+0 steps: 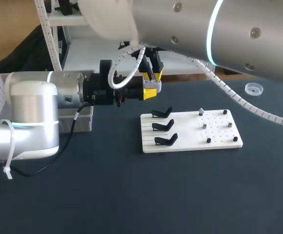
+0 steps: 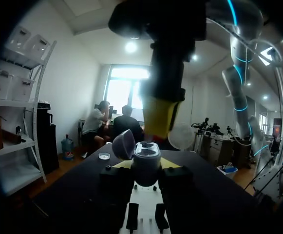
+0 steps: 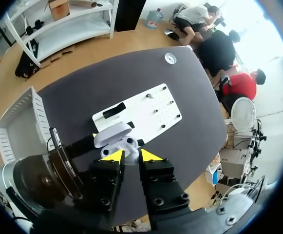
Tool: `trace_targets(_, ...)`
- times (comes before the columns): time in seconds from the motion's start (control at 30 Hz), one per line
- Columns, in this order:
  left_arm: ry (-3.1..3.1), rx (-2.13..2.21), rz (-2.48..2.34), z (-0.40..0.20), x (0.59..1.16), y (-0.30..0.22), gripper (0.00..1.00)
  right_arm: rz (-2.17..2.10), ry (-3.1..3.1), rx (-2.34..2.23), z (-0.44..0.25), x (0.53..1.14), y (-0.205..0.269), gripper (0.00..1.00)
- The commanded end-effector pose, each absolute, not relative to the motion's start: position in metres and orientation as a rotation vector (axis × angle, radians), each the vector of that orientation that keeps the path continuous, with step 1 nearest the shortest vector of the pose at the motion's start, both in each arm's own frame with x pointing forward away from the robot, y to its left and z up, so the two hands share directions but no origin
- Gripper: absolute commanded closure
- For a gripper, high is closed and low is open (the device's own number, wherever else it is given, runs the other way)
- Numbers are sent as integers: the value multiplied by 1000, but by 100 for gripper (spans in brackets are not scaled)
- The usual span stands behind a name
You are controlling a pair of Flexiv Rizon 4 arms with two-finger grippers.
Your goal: Pick up each earbud case from the left stands, insert the matching earbuds, close the lid, and place the case in the box.
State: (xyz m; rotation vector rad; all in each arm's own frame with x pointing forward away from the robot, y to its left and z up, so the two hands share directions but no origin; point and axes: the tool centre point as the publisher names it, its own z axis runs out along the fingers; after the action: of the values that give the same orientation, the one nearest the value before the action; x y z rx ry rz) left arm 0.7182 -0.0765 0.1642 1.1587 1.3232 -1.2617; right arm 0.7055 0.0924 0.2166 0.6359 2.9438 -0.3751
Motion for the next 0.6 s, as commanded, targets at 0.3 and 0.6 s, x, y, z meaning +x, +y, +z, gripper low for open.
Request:
trace_targets(0.3,1321,1158,-1262,164,719,-77,100,-394,2950,653,213,713,89,100)
trace_targets(0.6,1321,1158,-1262,164,719,-77,100,-399,2960,656,208,714,87,100)
